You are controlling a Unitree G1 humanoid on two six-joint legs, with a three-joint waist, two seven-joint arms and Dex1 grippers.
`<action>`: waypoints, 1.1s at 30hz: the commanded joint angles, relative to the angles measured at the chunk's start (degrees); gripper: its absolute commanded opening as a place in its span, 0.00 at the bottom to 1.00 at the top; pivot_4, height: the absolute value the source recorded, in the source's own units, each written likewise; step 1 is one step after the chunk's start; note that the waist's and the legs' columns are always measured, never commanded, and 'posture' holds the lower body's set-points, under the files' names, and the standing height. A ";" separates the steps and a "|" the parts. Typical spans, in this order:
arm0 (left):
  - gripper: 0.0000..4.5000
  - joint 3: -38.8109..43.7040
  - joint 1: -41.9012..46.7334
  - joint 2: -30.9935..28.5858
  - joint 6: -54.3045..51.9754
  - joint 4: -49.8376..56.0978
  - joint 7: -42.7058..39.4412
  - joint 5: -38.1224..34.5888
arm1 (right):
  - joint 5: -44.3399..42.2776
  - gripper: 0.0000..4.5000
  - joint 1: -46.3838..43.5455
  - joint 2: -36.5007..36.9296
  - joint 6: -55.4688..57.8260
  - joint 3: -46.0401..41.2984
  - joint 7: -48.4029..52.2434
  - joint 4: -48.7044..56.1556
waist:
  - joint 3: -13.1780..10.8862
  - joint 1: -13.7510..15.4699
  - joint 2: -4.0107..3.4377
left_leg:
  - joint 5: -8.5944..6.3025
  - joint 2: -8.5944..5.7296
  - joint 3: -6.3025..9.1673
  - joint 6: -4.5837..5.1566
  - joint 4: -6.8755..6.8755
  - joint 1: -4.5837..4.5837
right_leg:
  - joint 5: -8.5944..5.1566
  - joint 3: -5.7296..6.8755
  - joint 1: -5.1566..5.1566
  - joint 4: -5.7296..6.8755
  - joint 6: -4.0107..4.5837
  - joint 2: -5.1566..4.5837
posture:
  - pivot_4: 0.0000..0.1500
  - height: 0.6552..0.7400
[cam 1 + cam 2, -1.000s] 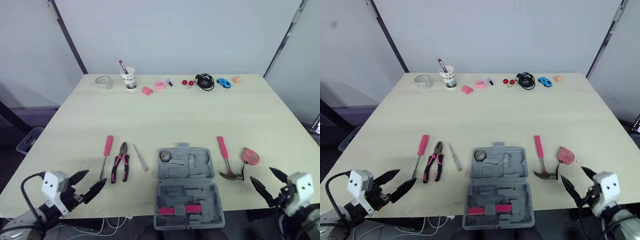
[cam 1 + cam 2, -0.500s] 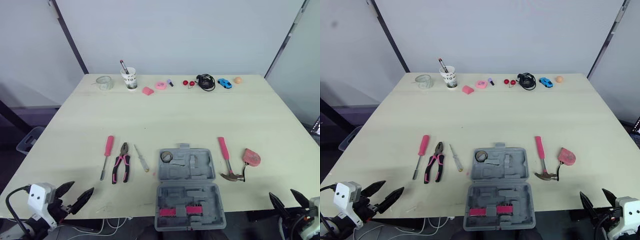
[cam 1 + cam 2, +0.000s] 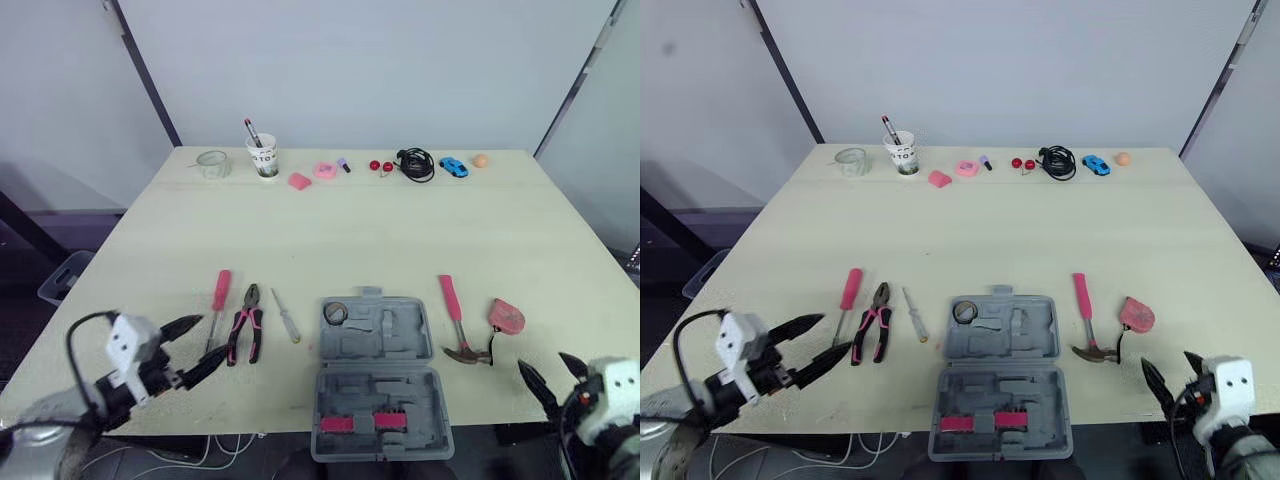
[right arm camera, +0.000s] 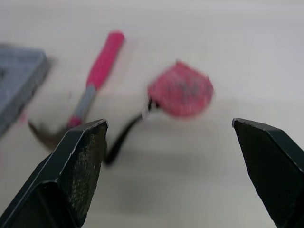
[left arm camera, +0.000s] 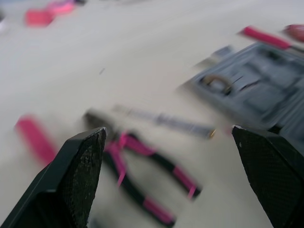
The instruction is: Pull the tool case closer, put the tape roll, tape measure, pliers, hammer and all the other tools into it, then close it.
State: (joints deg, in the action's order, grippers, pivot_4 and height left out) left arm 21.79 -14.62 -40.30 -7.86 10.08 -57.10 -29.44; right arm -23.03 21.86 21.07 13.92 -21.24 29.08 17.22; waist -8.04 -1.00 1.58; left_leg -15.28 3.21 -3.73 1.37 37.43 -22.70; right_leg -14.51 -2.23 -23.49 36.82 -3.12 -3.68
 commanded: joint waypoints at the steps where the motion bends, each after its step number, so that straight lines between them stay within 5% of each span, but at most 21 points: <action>1: 1.00 -1.44 0.97 -1.22 -1.30 3.29 -1.14 -0.53 | 0.67 0.98 -1.74 0.08 4.93 2.15 -3.75 3.34 | 0.00 0.16 0.00 | 0.00 -0.01 0.00 0.00 -0.01 0.00 | 0.00 0.02 0.00 0.00 0.00 0.06 | 1.00 1.00; 24: 1.00 -14.40 18.12 -5.65 -10.08 13.92 -8.02 -3.57 | 5.11 0.98 -16.30 -10.97 30.95 8.23 -28.32 4.38 | 0.01 0.06 0.00 | 0.04 -0.03 -0.20 -0.04 0.08 -0.03 | 0.03 -0.22 0.00 0.12 -0.07 0.60 | 1.00 1.00; 27: 1.00 -14.49 18.14 -5.47 -10.14 13.71 -8.11 -3.33 | 5.84 0.81 -16.99 -11.02 31.13 8.61 -28.56 3.45 | 0.01 0.02 0.00 | 0.04 0.00 -0.19 -0.04 0.08 -0.02 | 0.12 -0.22 0.00 0.12 -0.23 0.65 | 1.00 1.00; 33: 1.00 -14.61 17.92 -5.40 -10.08 13.77 -7.92 -3.18 | 6.39 0.15 -18.13 -10.99 31.30 8.86 -28.50 2.54 | 0.01 0.19 0.01 | 0.04 -0.01 -0.18 -0.04 0.08 -0.03 | 0.13 -0.24 0.01 0.12 -0.24 0.65 | 1.00 1.00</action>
State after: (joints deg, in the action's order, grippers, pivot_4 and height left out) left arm 6.54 3.22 -45.40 -18.27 22.04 -64.92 -31.84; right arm -16.91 4.29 9.89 45.07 -12.07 0.79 19.10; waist -8.03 -0.81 1.59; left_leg -15.24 3.20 -3.93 1.34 37.51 -22.73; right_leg -14.38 -2.48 -23.48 36.94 -3.36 -3.02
